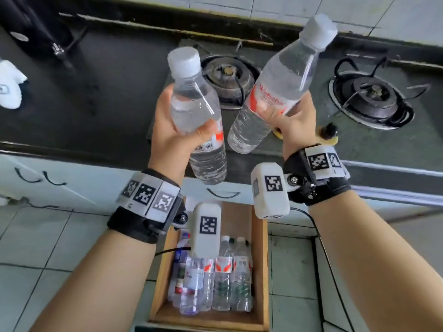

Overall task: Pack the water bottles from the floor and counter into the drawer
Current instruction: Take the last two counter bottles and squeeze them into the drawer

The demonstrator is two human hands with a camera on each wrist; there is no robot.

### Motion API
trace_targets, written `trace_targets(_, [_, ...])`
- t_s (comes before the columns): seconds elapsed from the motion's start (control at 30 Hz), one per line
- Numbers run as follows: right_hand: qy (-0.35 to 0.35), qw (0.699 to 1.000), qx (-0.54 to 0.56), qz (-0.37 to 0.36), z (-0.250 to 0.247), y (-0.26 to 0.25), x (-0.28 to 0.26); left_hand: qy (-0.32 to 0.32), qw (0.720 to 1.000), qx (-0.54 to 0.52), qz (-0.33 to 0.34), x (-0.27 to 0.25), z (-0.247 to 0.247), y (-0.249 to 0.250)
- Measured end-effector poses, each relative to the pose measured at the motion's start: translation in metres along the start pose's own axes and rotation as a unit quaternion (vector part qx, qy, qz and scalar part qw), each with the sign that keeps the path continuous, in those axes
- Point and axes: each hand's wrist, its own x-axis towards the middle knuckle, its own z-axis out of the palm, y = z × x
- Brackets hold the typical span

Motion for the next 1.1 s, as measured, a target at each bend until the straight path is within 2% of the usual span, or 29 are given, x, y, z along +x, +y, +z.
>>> trace_targets(0.07, [-0.04,0.999,0.015,0.009,-0.003,-0.003,-0.022,0.0,0.999,-0.007,-0.032,-0.021,-0.003,-0.004])
trace_targets(0.17, [-0.098,0.992,-0.035,0.065,-0.012,0.014,-0.062,0.0,0.997,0.004,-0.075,-0.056,-0.009,-0.028])
trace_targets(0.27, [-0.125,0.98,-0.079,0.132,-0.026,0.058,-0.11,0.006,0.99,0.028,-0.139,-0.092,-0.013,-0.074])
trace_targets(0.4, [-0.115,0.961,-0.097,0.232,-0.05,0.137,-0.171,0.021,0.966,0.07,-0.248,-0.141,-0.024,-0.15])
trace_targets(0.47, [-0.09,0.94,-0.139,0.299,-0.06,0.178,-0.198,0.01,0.952,0.108,-0.288,-0.161,-0.029,-0.185])
trace_targets(0.57, [-0.094,0.89,-0.225,0.386,-0.063,0.232,-0.234,0.006,0.928,0.156,-0.339,-0.184,-0.037,-0.236])
trace_targets(0.77, [-0.079,0.799,-0.284,0.524,-0.062,0.3,-0.272,0.011,0.863,0.25,-0.44,-0.209,-0.055,-0.31])
trace_targets(0.87, [-0.075,0.778,-0.299,0.547,-0.06,0.323,-0.279,-0.036,0.837,0.333,-0.434,-0.21,-0.059,-0.328])
trace_targets(1.03, [-0.102,0.747,-0.347,0.558,-0.052,0.321,-0.28,-0.101,0.798,0.475,-0.358,-0.208,-0.052,-0.326])
trace_targets(1.1, [-0.105,0.729,-0.351,0.578,-0.055,0.318,-0.281,-0.127,0.765,0.531,-0.342,-0.211,-0.054,-0.325])
